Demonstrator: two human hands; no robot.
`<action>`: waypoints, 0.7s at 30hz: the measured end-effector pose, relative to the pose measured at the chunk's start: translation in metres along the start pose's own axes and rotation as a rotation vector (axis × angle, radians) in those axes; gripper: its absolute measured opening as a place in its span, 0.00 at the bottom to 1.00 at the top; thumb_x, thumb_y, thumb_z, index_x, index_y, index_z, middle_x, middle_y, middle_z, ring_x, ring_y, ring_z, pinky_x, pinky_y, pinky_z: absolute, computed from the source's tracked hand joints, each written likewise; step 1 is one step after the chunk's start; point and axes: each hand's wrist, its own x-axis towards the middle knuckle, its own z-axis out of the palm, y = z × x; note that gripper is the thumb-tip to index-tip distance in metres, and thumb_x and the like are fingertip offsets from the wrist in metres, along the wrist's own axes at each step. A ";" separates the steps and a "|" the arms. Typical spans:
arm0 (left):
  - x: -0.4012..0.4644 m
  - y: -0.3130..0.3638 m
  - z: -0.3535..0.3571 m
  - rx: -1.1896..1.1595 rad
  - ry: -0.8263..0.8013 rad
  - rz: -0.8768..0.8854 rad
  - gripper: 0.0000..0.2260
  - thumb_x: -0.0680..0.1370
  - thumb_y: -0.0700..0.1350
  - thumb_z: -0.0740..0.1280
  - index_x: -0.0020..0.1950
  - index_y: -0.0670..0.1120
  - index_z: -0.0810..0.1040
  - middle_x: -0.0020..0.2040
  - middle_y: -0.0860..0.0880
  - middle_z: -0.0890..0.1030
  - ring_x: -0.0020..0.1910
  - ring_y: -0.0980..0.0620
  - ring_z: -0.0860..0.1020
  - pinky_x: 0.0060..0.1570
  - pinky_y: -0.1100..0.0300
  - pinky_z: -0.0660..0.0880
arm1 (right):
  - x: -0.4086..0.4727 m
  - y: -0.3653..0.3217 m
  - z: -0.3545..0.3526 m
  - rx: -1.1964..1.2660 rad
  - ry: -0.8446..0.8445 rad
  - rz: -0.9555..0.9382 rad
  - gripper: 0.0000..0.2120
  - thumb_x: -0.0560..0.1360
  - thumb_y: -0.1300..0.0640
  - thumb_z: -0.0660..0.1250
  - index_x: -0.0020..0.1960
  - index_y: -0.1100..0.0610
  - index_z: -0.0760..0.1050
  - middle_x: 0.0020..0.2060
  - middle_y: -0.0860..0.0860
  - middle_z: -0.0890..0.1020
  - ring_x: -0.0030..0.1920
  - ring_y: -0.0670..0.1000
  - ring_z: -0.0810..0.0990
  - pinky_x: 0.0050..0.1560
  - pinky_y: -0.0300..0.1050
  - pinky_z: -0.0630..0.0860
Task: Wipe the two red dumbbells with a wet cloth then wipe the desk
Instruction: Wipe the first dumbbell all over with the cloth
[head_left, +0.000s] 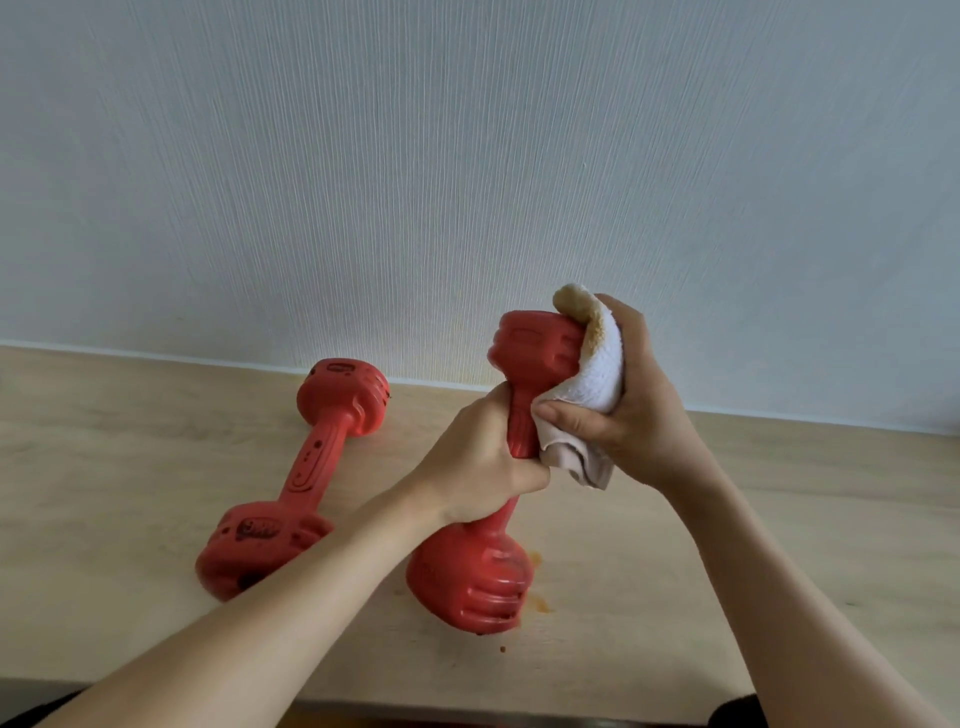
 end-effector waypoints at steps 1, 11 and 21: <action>0.001 0.000 0.000 -0.038 -0.033 0.019 0.13 0.63 0.42 0.67 0.43 0.53 0.68 0.31 0.59 0.71 0.30 0.64 0.70 0.33 0.69 0.65 | -0.001 0.002 -0.002 0.027 -0.003 -0.013 0.41 0.63 0.47 0.76 0.69 0.52 0.59 0.63 0.35 0.69 0.65 0.40 0.69 0.62 0.33 0.67; 0.003 0.004 -0.002 -0.129 -0.167 -0.088 0.12 0.65 0.37 0.69 0.42 0.47 0.69 0.30 0.58 0.71 0.29 0.59 0.69 0.33 0.62 0.66 | -0.007 0.002 -0.007 -0.021 0.080 0.095 0.39 0.60 0.54 0.80 0.67 0.52 0.66 0.57 0.40 0.77 0.60 0.40 0.75 0.58 0.35 0.71; -0.003 0.001 0.000 0.103 0.079 -0.031 0.17 0.62 0.39 0.67 0.49 0.48 0.68 0.37 0.51 0.76 0.35 0.51 0.77 0.34 0.55 0.74 | -0.002 -0.014 0.012 -0.217 0.109 0.061 0.38 0.63 0.51 0.78 0.68 0.52 0.64 0.60 0.47 0.73 0.54 0.35 0.72 0.54 0.23 0.65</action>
